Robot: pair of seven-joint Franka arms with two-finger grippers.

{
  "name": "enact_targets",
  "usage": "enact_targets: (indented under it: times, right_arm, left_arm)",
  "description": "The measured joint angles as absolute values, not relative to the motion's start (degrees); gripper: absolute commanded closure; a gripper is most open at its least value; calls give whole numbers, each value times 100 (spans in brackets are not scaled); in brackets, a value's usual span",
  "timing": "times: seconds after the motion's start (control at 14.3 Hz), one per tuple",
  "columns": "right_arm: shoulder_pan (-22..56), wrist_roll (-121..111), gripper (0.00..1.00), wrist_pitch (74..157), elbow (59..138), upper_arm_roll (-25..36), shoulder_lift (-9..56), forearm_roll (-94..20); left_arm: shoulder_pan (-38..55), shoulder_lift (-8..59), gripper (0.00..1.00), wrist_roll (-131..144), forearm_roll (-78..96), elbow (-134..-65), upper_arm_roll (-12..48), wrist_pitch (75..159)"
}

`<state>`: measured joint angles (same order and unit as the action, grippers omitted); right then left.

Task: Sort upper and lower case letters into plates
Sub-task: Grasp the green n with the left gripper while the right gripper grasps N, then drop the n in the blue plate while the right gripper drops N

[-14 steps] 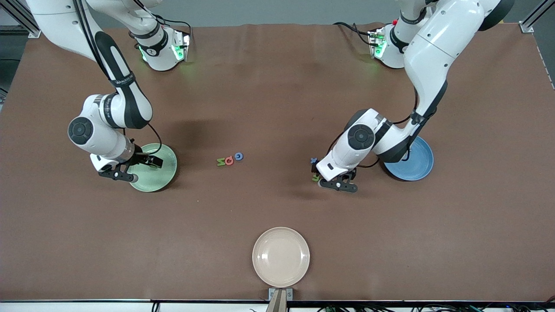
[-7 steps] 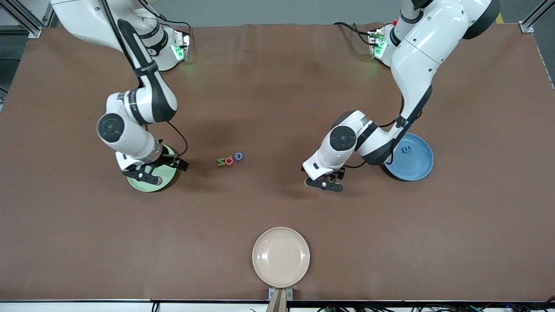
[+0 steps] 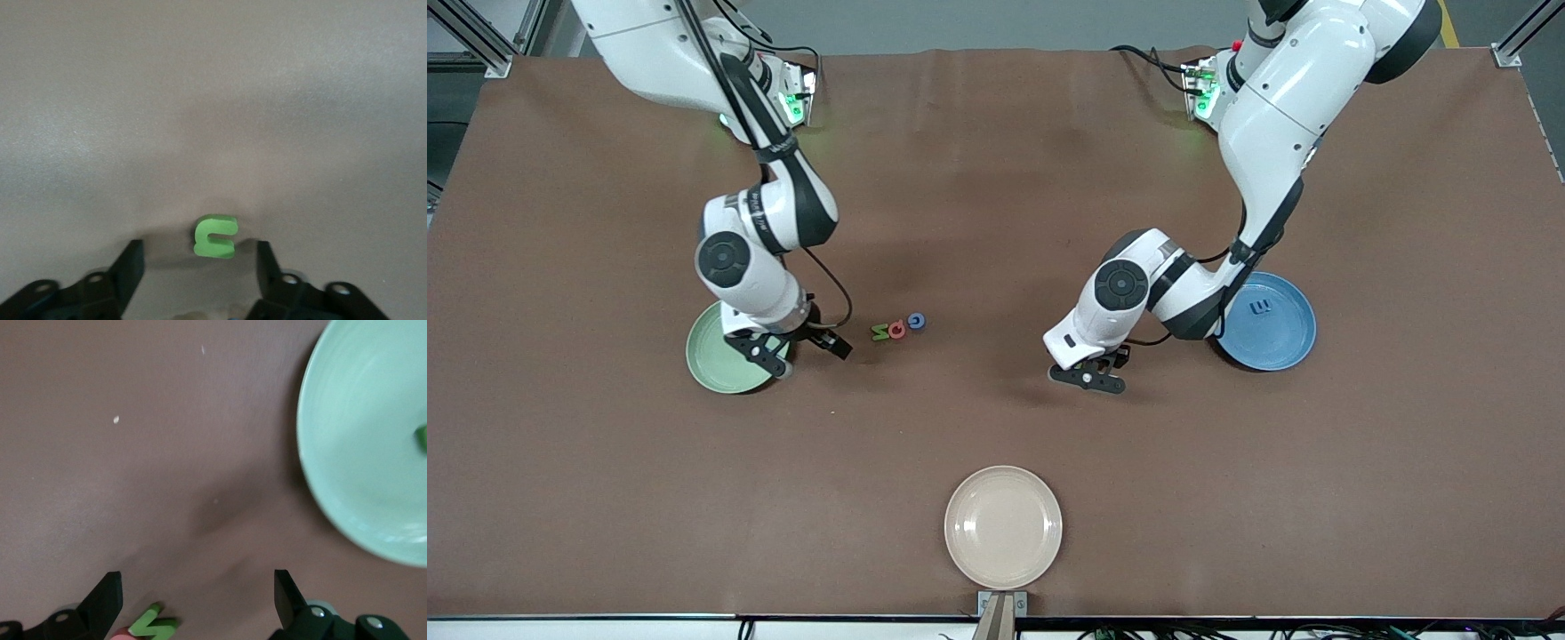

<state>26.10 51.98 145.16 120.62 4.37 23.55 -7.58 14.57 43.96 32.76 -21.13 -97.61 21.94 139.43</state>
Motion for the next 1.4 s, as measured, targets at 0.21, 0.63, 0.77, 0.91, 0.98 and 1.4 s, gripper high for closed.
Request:
enact_targets:
  times: [0.21,0.63,0.77,0.91,0.98,1.4]
  right_arm:
    - [2922,6277,0,14744,12024,438,2571,-756]
    - [3091,7681,13,14709,12007,446,2629,-754]
    - [3165,8151,15,14705,12001,446,2709,-749]
    - [3289,8474,16,14715,11978,445,2850,-748]
    - [3332,8594,20,14725,11940,445,2929,-749]
    - [3502,8863,65,14707,11740,476,3070,-745]
  left_arm:
    - [1664,4404,37,3279,-2113,-9703,2025,13943]
    - [1700,4438,59,3280,-2113,-9598,1997,13920]
    - [1699,4437,67,3280,-2114,-9593,1993,13917]
    - [1698,4438,80,3281,-2114,-9580,1991,13909]
    - [1696,4437,84,3285,-2114,-9571,1989,13908]
    - [1544,4332,86,3318,-2124,-9459,1981,13432]
